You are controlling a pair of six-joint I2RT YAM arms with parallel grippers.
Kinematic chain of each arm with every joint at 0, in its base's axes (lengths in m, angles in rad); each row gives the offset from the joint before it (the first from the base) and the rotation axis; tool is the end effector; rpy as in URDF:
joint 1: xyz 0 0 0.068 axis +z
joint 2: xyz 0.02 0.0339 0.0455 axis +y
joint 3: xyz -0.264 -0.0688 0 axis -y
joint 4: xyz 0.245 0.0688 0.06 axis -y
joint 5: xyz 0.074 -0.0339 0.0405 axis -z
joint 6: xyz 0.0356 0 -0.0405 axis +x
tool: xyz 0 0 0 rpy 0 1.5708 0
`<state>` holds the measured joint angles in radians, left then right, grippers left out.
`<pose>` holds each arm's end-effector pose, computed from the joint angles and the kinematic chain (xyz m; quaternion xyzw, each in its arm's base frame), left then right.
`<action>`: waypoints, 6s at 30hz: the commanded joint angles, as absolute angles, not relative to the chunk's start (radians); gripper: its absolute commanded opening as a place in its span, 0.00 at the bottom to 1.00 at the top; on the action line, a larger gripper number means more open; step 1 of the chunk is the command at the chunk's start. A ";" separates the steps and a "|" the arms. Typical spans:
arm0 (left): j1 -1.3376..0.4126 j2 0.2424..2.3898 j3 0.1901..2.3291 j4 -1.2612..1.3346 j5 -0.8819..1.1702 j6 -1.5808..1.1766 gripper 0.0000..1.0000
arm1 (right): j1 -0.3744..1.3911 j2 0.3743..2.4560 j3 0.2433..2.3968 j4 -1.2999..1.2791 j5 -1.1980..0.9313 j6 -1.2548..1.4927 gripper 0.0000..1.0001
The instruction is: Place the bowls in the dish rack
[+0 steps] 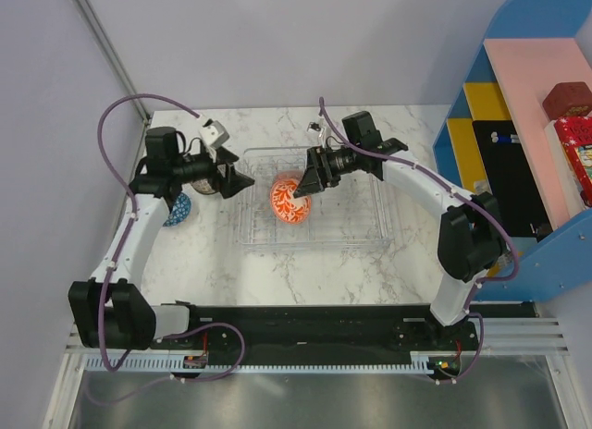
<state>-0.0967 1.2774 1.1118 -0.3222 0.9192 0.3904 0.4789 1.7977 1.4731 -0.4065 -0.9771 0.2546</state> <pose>0.2756 -0.0552 0.3402 0.4071 0.6902 -0.3084 0.5126 0.3420 0.2108 0.2868 -0.2804 0.7798 0.5291 0.1823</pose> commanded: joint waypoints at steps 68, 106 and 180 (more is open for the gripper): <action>0.425 1.089 0.758 -0.272 0.943 0.336 0.94 | 1.011 1.945 1.692 -0.684 0.278 -0.577 0.00; 0.431 1.078 0.741 -0.268 0.948 0.351 0.94 | 1.003 1.878 1.690 -0.716 0.235 -0.532 0.89; 0.446 1.173 0.791 -0.212 0.767 0.302 1.00 | 0.710 1.373 1.510 -0.698 0.052 -0.449 0.97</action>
